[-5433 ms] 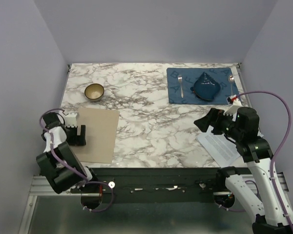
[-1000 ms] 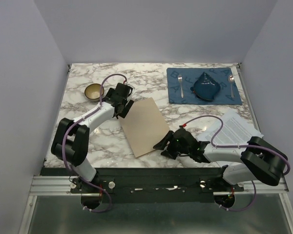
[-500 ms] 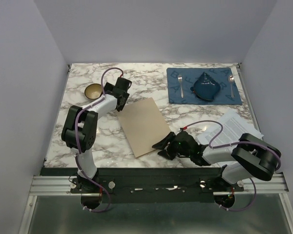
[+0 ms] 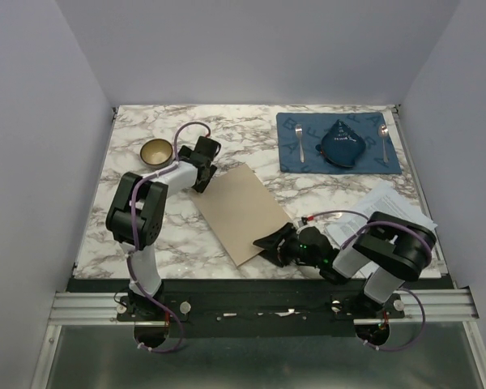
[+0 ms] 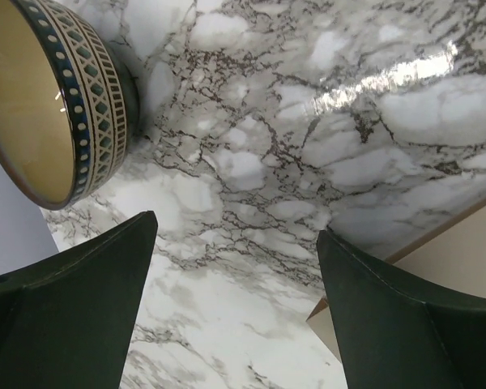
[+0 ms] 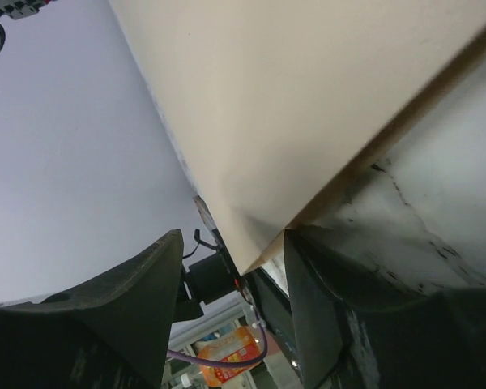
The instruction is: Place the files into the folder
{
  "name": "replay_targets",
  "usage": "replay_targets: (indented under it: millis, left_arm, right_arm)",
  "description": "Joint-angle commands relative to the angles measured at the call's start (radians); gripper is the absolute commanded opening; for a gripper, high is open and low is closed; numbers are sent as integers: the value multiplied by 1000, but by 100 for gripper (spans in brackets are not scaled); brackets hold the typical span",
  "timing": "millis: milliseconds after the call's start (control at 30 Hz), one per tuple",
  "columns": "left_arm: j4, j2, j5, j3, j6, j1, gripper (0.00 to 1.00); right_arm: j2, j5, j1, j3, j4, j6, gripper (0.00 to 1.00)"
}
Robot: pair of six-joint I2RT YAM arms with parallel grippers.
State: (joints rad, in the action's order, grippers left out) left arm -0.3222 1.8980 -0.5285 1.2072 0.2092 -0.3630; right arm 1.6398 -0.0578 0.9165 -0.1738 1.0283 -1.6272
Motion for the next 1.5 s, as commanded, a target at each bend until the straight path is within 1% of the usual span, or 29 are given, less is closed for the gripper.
replay_targets:
  millis: [0,167,267,300,367,400,433,467,500,533,567,600,633,700,733,800,833,900,933,967,1000,1067,1100,1133,1233,1300,1367,1400,1467]
  left_arm:
    - [6,-54,38,-61,16,-8,95]
    - [26,-68,32,-97,29,-8,95]
    - [28,-79,44,-107,29,-8,95]
    - [23,-86,51,-107,27,-8,95]
    - [-4,-97,93,-104,19,-8,95]
    - [-17,-111,107,-101,16,-10,95]
    - [-44,-120,122,-97,13,-11,95]
    - [-61,-131,157,-91,4,-11,95]
    - [-84,-157,171,-81,-2,-11,95]
    - [-141,-174,189,-49,-10,-8,95]
    - [-173,-194,212,-31,-25,-7,96]
    - [-205,-239,264,-9,-34,-2,97]
    - [-269,-261,286,39,-45,13,99]
    - [-331,-324,332,101,-71,30,99]
    - [-397,-342,343,173,-79,45,99]
    - [-455,-388,376,245,-109,100,99]
    - [-507,-404,418,308,-119,120,99]
    - [-544,-433,450,350,-129,179,99]
    - [-573,-462,472,371,-134,193,99]
    - [-583,-479,481,373,-133,206,99]
    - [-589,-509,492,368,-131,223,99]
    - [-604,-537,515,339,-126,239,99]
    - [-606,-548,516,324,-126,242,99]
    - [-606,-569,519,292,-126,251,99]
    - [-604,-591,527,235,-126,269,99]
    - [-606,-603,560,207,-133,279,99]
    - [-604,-620,571,161,-134,289,99]
    - [-604,-625,576,147,-133,291,99]
    - [-606,-639,584,115,-131,312,99]
  right_arm:
    - [75,3,-2,11,263,-14,58]
    - [51,19,-2,25,288,6,53]
    - [14,19,-4,7,239,36,51]
    - [3,16,-2,-4,192,47,50]
    - [-32,15,-2,-39,136,96,43]
    - [-50,16,-2,-53,63,121,39]
    - [-107,22,-2,-70,3,179,31]
    - [-142,44,-2,-97,-75,214,26]
    - [-179,52,-2,-165,-275,254,22]
    - [-222,90,1,-215,-389,350,13]
    - [-283,154,5,-257,-496,393,9]
    - [-314,189,18,-329,-646,447,6]
    - [-337,229,24,-355,-716,510,2]
    - [-403,329,33,-395,-850,585,1]
    - [-423,361,38,-421,-887,640,1]
    - [-469,436,42,-447,-983,706,0]
    - [-481,461,45,-478,-1017,766,0]
    - [-512,558,79,-506,-1126,825,0]
    - [-520,590,96,-519,-1149,895,0]
    - [-525,666,117,-550,-1174,924,0]
    - [-528,703,163,-568,-1220,955,1]
    - [-512,763,200,-617,-1246,1044,1]
    - [-502,782,244,-634,-1266,1070,0]
    - [-456,799,269,-653,-1275,1123,1]
    - [-362,900,382,-762,-1343,1187,1]
    - [-243,1018,474,-828,-1431,1188,0]
    - [-158,1122,522,-949,-1523,1134,0]
    - [-67,1147,557,-996,-1630,1106,0]
    - [20,1176,581,-1110,-1726,1034,0]
